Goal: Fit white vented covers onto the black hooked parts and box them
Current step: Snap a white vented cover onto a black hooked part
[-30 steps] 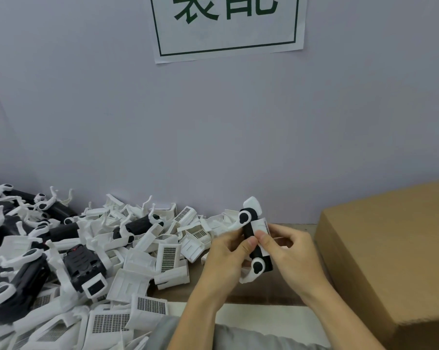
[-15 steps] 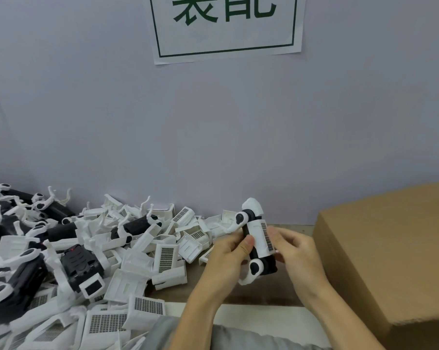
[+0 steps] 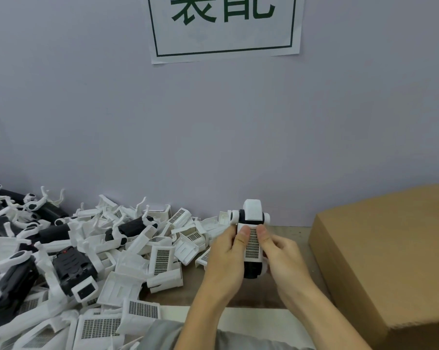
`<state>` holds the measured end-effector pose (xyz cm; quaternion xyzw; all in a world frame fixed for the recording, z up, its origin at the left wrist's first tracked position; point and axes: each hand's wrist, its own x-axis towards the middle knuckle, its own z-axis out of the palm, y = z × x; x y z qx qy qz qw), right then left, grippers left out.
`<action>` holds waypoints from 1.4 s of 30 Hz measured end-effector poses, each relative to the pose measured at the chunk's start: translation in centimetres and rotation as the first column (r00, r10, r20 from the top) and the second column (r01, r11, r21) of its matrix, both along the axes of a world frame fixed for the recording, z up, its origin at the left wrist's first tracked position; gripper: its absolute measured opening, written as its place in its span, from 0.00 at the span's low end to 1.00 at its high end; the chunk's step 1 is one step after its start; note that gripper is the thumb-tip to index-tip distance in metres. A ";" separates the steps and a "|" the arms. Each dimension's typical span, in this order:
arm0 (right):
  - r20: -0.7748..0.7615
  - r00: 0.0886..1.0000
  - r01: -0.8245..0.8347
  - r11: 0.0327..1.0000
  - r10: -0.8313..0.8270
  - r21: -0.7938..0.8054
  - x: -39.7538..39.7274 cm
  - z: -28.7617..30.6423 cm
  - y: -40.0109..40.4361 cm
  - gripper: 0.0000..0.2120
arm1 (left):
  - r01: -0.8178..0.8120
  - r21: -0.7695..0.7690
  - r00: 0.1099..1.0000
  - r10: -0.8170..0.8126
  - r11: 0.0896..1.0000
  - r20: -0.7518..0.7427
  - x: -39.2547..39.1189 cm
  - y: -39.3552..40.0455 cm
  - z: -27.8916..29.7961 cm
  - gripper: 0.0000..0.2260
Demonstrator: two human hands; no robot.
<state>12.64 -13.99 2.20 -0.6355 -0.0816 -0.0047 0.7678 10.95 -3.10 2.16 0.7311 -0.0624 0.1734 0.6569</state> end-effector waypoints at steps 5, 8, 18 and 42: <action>0.073 0.992 0.106 0.994 -0.104 -0.035 -0.4 -0.1 0.5 0.21 | -0.097 -0.004 0.995 0.097 0.995 0.035 0.1 -0.3 0.0 0.13; 0.074 0.995 0.064 0.997 -0.068 0.050 -0.4 0.1 0.4 0.16 | -0.032 -0.144 0.999 0.032 0.989 0.000 0.0 -0.5 0.1 0.12; 0.164 0.974 0.155 0.988 -0.157 0.023 -0.1 -0.3 0.7 0.10 | -0.199 0.003 0.979 0.198 0.980 0.057 0.4 -1.0 -0.5 0.11; 0.278 0.946 0.264 0.897 -0.169 -0.355 -0.3 -0.4 -0.9 0.06 | -0.205 -0.137 0.938 0.154 0.969 -0.312 0.5 1.3 2.3 0.14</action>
